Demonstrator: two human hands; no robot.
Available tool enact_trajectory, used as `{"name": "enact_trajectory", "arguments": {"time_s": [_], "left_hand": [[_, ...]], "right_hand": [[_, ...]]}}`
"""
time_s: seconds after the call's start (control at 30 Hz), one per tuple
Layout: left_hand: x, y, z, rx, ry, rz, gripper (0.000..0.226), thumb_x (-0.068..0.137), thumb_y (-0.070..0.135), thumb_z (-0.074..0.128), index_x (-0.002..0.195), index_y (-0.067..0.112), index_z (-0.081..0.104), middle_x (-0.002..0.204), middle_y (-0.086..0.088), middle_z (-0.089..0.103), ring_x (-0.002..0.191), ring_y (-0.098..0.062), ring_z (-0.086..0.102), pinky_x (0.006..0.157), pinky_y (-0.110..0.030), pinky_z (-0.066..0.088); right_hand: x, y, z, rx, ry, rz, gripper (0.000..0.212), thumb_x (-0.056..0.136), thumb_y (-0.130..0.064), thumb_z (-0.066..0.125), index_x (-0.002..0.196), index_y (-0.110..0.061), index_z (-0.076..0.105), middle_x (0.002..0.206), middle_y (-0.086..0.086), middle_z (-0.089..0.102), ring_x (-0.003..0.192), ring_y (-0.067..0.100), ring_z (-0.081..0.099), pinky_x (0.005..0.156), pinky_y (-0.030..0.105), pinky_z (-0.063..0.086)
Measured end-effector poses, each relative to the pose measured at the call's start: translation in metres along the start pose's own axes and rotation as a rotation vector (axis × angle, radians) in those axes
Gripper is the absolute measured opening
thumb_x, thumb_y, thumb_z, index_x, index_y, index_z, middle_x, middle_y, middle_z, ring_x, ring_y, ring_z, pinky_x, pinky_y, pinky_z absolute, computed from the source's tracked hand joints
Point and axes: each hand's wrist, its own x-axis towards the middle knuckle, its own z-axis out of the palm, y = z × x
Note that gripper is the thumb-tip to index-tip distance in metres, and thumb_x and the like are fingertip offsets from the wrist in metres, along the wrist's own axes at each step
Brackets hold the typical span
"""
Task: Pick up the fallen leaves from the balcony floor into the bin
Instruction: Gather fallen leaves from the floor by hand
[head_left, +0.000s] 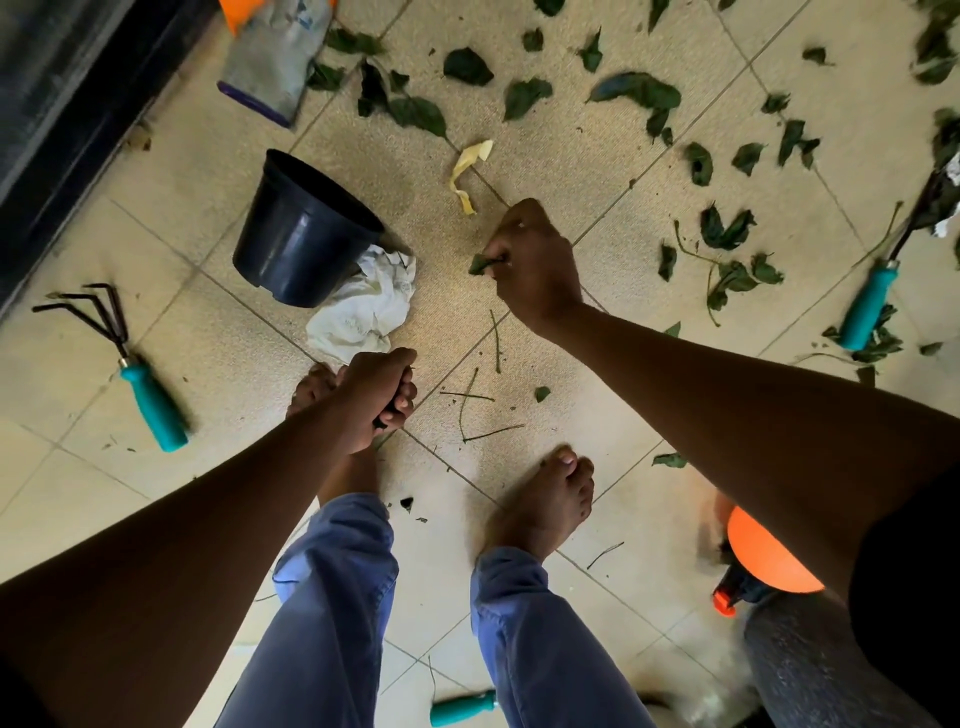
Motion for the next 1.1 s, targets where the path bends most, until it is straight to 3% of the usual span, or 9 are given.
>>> {"name": "enact_trajectory", "arguments": {"time_s": [0.07, 0.17, 0.3, 0.43, 0.53, 0.63, 0.73, 0.97, 1.1], "left_hand": [[0.001, 0.0, -0.001, -0.007, 0.01, 0.001, 0.04, 0.103, 0.028, 0.052, 0.067, 0.017, 0.041, 0.044, 0.005, 0.039, 0.032, -0.007, 0.033, 0.033, -0.013, 0.019], [0.003, -0.001, -0.003, -0.001, 0.016, 0.009, 0.04, 0.104, 0.028, 0.052, 0.066, 0.017, 0.041, 0.044, 0.004, 0.039, 0.032, -0.007, 0.032, 0.033, -0.012, 0.019], [0.002, 0.0, -0.008, -0.008, 0.014, 0.002, 0.039, 0.104, 0.028, 0.052, 0.067, 0.017, 0.042, 0.046, 0.004, 0.039, 0.034, -0.007, 0.033, 0.034, -0.013, 0.019], [-0.001, 0.005, -0.013, -0.02, 0.006, -0.004, 0.039, 0.104, 0.028, 0.051, 0.068, 0.017, 0.042, 0.046, 0.004, 0.039, 0.035, -0.007, 0.033, 0.035, -0.013, 0.019], [-0.001, 0.01, -0.015, -0.022, -0.005, 0.008, 0.037, 0.104, 0.027, 0.051, 0.069, 0.018, 0.042, 0.047, 0.004, 0.039, 0.037, -0.008, 0.033, 0.034, -0.013, 0.02], [0.0, 0.018, -0.015, -0.02, -0.012, 0.038, 0.037, 0.104, 0.028, 0.051, 0.069, 0.018, 0.042, 0.047, 0.005, 0.039, 0.038, -0.008, 0.033, 0.035, -0.014, 0.02], [0.001, 0.025, -0.014, -0.023, -0.011, 0.058, 0.037, 0.104, 0.027, 0.051, 0.069, 0.018, 0.042, 0.046, 0.005, 0.04, 0.036, -0.008, 0.033, 0.034, -0.014, 0.02], [0.002, 0.034, -0.014, -0.011, 0.005, 0.064, 0.036, 0.103, 0.027, 0.052, 0.069, 0.018, 0.043, 0.048, 0.004, 0.041, 0.037, -0.008, 0.034, 0.035, -0.016, 0.02], [0.003, 0.032, -0.018, -0.012, 0.008, 0.063, 0.035, 0.103, 0.028, 0.052, 0.07, 0.018, 0.043, 0.049, 0.004, 0.041, 0.038, -0.008, 0.034, 0.034, -0.017, 0.021]], "right_hand": [[-0.006, -0.008, 0.009, -0.052, -0.054, -0.078, 0.014, 0.076, 0.0, 0.079, 0.081, -0.011, 0.072, 0.11, 0.006, 0.057, 0.083, 0.016, 0.063, 0.06, 0.029, 0.055], [-0.009, -0.015, 0.024, -0.135, -0.077, -0.053, 0.017, 0.075, 0.003, 0.076, 0.081, -0.012, 0.072, 0.108, 0.003, 0.056, 0.087, 0.019, 0.059, 0.057, 0.026, 0.047], [-0.009, -0.021, 0.028, -0.227, -0.067, -0.045, 0.02, 0.077, 0.005, 0.07, 0.088, -0.011, 0.072, 0.11, 0.008, 0.061, 0.095, 0.026, 0.059, 0.064, 0.031, 0.052], [-0.006, -0.023, 0.023, -0.273, -0.052, 0.015, 0.024, 0.077, 0.0, 0.071, 0.096, -0.014, 0.068, 0.096, 0.006, 0.067, 0.088, 0.026, 0.063, 0.063, 0.03, 0.049], [0.005, -0.025, 0.011, -0.176, 0.021, 0.036, 0.034, 0.077, -0.003, 0.074, 0.106, -0.016, 0.06, 0.09, 0.001, 0.071, 0.083, 0.022, 0.068, 0.062, 0.028, 0.047], [0.026, -0.03, -0.004, -0.08, 0.114, 0.013, 0.052, 0.078, -0.003, 0.073, 0.124, -0.02, 0.054, 0.096, -0.001, 0.073, 0.088, 0.022, 0.07, 0.067, 0.031, 0.055], [0.054, -0.03, -0.013, -0.15, 0.115, -0.019, 0.062, 0.079, -0.006, 0.074, 0.135, -0.024, 0.054, 0.108, 0.002, 0.072, 0.098, 0.024, 0.069, 0.076, 0.031, 0.057], [0.074, -0.016, -0.017, -0.227, -0.049, -0.006, 0.04, 0.081, -0.002, 0.074, 0.115, -0.022, 0.075, 0.112, 0.011, 0.066, 0.105, 0.029, 0.064, 0.079, 0.034, 0.057], [0.066, -0.008, -0.018, -0.187, -0.021, 0.083, 0.019, 0.084, -0.007, 0.072, 0.097, -0.019, 0.079, 0.103, 0.008, 0.069, 0.093, 0.025, 0.065, 0.067, 0.025, 0.04]]}}
